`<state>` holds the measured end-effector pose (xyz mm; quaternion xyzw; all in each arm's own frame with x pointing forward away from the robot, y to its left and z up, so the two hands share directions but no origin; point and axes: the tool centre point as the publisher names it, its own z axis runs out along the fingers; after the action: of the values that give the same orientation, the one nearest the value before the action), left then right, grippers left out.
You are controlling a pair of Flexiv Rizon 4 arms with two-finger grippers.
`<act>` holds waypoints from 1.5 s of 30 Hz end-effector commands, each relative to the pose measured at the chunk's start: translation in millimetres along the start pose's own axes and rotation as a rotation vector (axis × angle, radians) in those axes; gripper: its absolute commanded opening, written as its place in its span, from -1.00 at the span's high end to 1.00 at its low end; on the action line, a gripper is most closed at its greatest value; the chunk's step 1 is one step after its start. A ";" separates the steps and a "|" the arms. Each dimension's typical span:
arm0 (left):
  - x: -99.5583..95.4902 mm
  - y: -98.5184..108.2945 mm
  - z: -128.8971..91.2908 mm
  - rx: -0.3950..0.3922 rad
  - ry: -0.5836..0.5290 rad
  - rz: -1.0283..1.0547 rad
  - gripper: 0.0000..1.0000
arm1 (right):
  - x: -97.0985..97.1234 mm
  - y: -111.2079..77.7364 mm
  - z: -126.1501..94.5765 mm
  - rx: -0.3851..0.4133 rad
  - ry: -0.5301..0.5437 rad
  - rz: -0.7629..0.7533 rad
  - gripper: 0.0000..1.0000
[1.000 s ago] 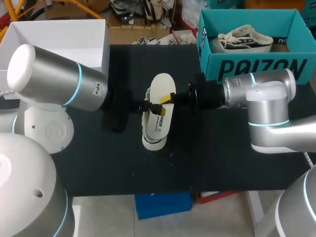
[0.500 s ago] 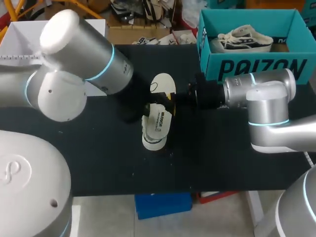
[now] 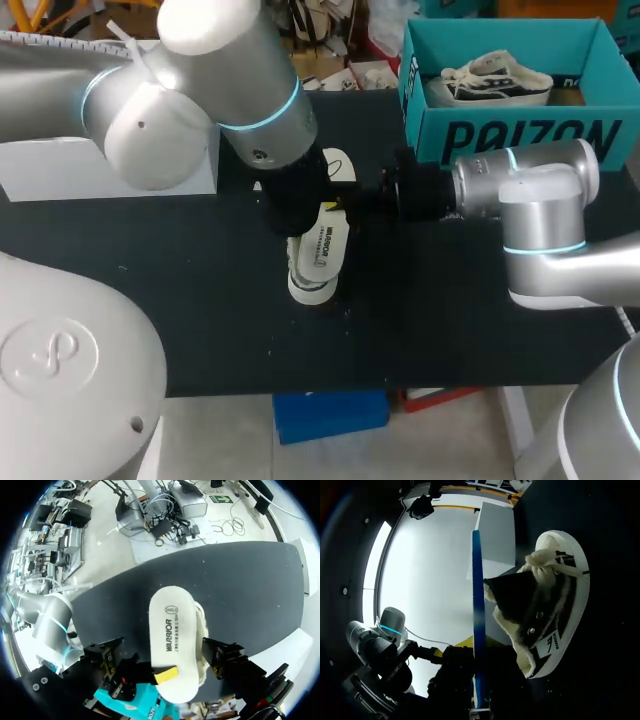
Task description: Take the shoe out of the shoebox, open the shoe tongue, remove and reinsert the insole, then place the shoe into the shoebox
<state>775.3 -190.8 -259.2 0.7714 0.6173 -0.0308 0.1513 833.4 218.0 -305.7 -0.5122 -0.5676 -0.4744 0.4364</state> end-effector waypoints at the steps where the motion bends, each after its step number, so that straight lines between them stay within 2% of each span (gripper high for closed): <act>1: -3.1 -1.8 -7.4 -0.001 0.464 -0.009 -1.00 | 0.1 -0.8 1.3 -0.003 -0.002 0.000 1.00; 18: 4.0 -17.8 -6.6 0.036 0.363 -0.121 -1.00 | 0.1 -0.8 1.3 -0.003 -0.002 0.000 1.00; 28: 6.1 -14.6 0.6 0.024 0.331 -0.151 -1.00 | 0.1 -0.8 1.3 -0.003 -0.002 0.000 1.00; 35: 7.3 1.1 5.4 0.010 0.307 -0.158 -1.00 | 0.1 -0.8 1.3 -0.003 -0.002 0.000 1.00; 45: 4.7 48.5 4.8 -0.028 0.306 -0.120 -1.00 | 0.1 -0.8 1.3 -0.003 -0.002 0.000 1.00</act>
<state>813.9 -191.2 -256.2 0.7264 0.6781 0.0864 0.0713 833.8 218.5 -306.0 -0.5120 -0.5676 -0.4743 0.4367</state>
